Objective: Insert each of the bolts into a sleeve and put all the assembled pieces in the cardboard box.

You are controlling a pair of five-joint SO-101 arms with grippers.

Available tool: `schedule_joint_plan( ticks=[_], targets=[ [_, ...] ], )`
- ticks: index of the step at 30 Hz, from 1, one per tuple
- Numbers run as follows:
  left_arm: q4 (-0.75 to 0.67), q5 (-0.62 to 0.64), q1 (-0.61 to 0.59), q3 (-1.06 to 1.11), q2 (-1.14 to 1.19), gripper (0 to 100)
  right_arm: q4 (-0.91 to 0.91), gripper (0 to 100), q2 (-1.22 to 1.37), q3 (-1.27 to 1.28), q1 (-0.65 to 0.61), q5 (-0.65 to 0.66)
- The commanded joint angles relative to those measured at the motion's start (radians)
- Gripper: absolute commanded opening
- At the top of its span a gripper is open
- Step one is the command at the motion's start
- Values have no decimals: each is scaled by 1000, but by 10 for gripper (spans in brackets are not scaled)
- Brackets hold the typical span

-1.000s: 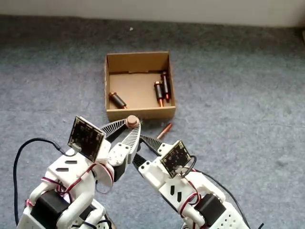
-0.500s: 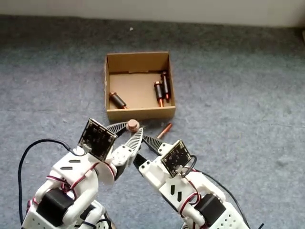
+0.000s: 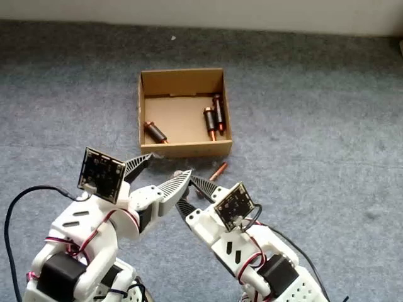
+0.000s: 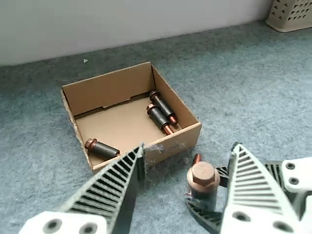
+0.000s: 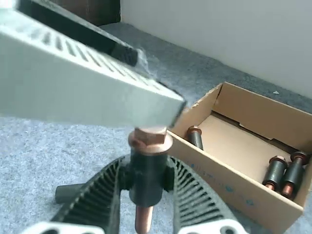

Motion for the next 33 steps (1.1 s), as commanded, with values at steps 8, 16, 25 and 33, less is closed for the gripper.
schedule_joint_plan(
  ticks=[8, 16, 25, 33],
  targets=[
    [63, -6, -314, -8, 1, 225, 170, 5, -13, -12, 79, 5],
    [58, -172, -463, 266, -1, 15, 194, 5, -2, -30, 217, -84],
    [-192, -175, -535, 513, -1, 5, 180, 5, 406, -378, 223, -35],
    [-199, -175, -530, 521, -1, 5, 59, 5, 972, -820, 237, -40]
  ],
)
